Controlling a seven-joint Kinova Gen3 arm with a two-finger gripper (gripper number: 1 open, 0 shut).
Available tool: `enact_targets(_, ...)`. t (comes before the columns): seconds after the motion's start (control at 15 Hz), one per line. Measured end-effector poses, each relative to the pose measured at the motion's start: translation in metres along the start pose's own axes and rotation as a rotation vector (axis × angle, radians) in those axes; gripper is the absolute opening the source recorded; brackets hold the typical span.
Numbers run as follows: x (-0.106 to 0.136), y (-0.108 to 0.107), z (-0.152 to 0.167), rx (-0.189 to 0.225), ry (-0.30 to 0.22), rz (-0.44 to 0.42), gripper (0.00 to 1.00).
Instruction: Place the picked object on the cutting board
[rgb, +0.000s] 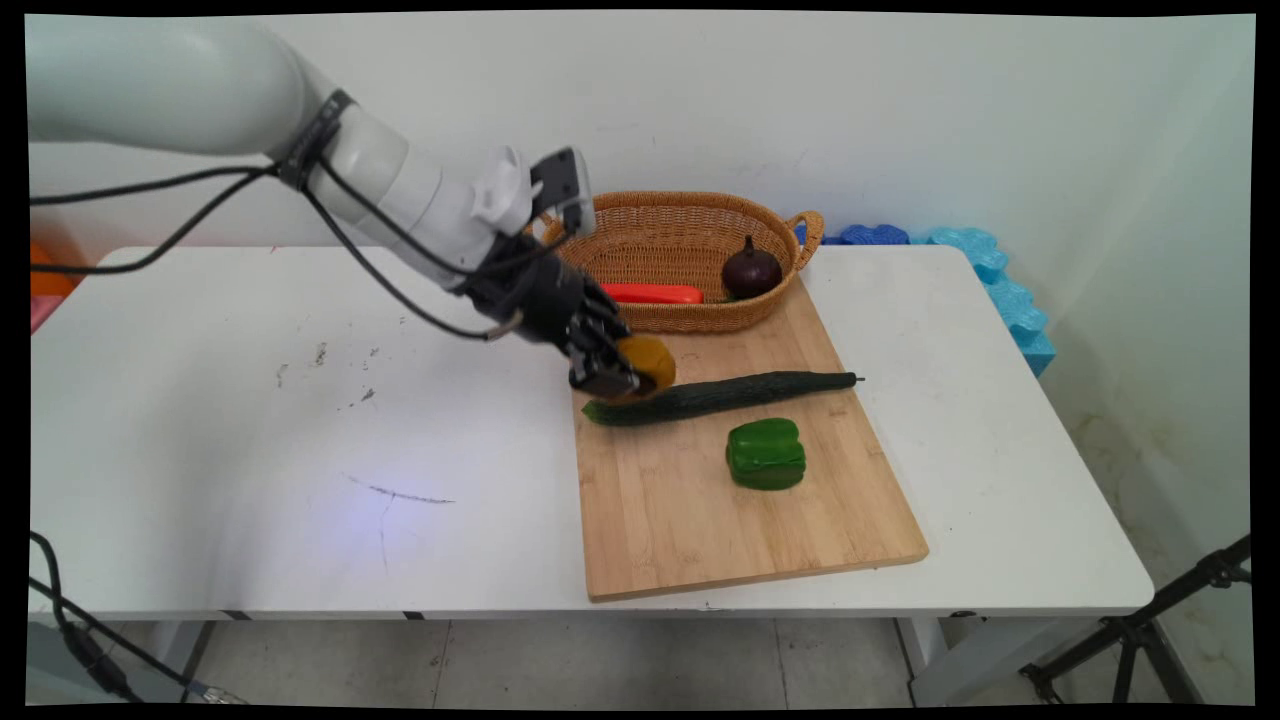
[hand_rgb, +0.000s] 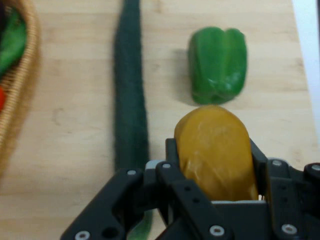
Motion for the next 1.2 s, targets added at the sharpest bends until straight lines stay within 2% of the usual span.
enact_targets(0.6,-0.026,0.033,0.048,-0.043,-0.059,0.047,0.0)
enact_targets(1.2,-0.033,0.038,0.096,-0.027,-0.08,0.103,0.0)
